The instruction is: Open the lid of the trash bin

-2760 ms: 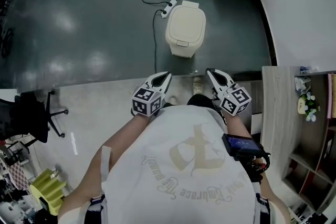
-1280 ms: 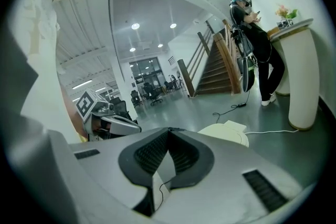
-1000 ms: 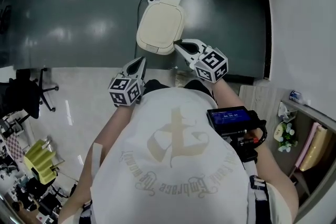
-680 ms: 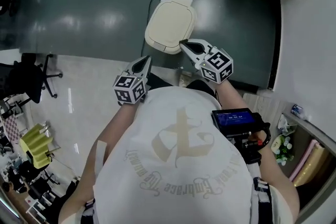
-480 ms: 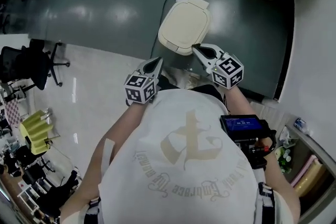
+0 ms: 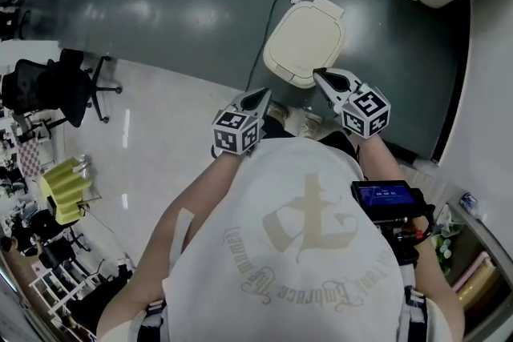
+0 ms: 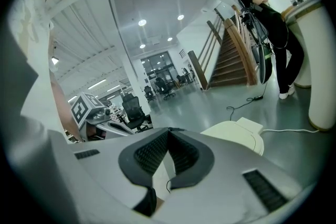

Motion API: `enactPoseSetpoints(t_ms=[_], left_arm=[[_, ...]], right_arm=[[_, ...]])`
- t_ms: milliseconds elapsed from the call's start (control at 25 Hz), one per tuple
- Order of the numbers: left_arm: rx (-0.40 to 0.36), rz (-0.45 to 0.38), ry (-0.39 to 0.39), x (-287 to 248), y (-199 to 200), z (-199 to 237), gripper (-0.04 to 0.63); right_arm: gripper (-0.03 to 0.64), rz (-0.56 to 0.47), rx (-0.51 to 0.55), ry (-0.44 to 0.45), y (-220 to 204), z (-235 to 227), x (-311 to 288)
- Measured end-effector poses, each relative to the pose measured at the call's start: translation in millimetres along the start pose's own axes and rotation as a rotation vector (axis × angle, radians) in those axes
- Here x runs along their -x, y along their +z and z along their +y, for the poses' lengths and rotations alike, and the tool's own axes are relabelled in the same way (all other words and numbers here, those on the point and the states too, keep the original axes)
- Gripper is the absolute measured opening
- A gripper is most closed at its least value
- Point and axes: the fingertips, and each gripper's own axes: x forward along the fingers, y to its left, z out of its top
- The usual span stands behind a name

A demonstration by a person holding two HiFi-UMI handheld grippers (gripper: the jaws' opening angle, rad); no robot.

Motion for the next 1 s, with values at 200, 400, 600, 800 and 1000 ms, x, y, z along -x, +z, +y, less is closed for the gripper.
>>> enactPoseSetpoints(t_ms=[200,400,600,800,1000], left_arm=[[0.022,0.028,-0.017,-25,-5,9,0.014],[0.01,0.066,-0.032,-39,-6,9,0.014],[0.001,0.114,-0.018,-62,-21,15,0.014],[0.038,0.168,0.003,-80,-34,31,0.014],[0.021,0.228,-0.012,-100,-40,36,0.014]], right_arm=[[0.005,0.002,0.014,-0.031,1,-17,-8],[0.005,0.011,-0.009,-0.058,3,-21,-9],[0.005,0.021,-0.046,-0.066,-13,-27,-9],[0.005,0.033,-0.1,-0.07,-32,-26,-8],[0.005,0.028,-0.133,-0.105,-38,-36,0]])
